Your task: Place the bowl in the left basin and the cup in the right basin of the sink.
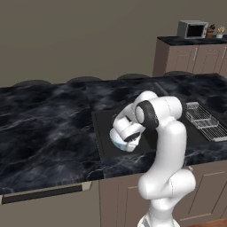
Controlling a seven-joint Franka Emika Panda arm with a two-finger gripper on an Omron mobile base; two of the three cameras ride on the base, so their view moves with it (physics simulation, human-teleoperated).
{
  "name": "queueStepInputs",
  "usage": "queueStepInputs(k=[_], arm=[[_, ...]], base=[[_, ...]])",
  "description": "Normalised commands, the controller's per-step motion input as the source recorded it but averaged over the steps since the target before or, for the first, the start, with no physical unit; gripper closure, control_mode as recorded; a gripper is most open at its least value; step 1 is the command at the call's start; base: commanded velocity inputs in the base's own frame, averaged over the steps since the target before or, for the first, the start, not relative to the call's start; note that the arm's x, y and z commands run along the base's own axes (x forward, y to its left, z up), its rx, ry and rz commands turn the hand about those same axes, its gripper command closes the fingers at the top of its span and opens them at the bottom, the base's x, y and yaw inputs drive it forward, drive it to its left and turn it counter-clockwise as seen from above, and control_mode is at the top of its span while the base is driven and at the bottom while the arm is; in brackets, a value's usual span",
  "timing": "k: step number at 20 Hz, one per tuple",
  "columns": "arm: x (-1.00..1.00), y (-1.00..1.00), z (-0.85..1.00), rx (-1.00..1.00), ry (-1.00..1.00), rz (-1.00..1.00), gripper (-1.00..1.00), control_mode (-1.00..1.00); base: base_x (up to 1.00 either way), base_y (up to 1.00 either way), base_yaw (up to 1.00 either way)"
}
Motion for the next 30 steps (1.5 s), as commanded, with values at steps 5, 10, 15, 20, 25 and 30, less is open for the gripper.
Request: queueStepInputs(k=[5, 10, 15, 20, 25, 30], arm=[[-0.32, -0.03, 0.54, -0.06, -0.06, 0.03, -1.0, -1.0], [-0.27, -0.04, 0.55, -0.11, 0.0, 0.05, -1.0, -1.0], [-0.27, -0.07, 0.54, -0.13, 0.0, 0.11, -1.0, -1.0], [-0.13, -0.04, 0.58, -0.07, 0.08, 0.07, -1.0, -1.0], [-0.1, -0.09, 0.6, -0.05, 0.15, 0.07, -1.0, -1.0], [-0.02, -0.04, 0.62, -0.03, 0.16, 0.09, -1.0, -1.0]], base=[[0.0, 0.0, 0.0], [0.0, 0.0, 0.0], [0.0, 0.0, 0.0], [0.0, 0.0, 0.0], [0.0, 0.0, 0.0], [0.0, 0.0, 0.0]])
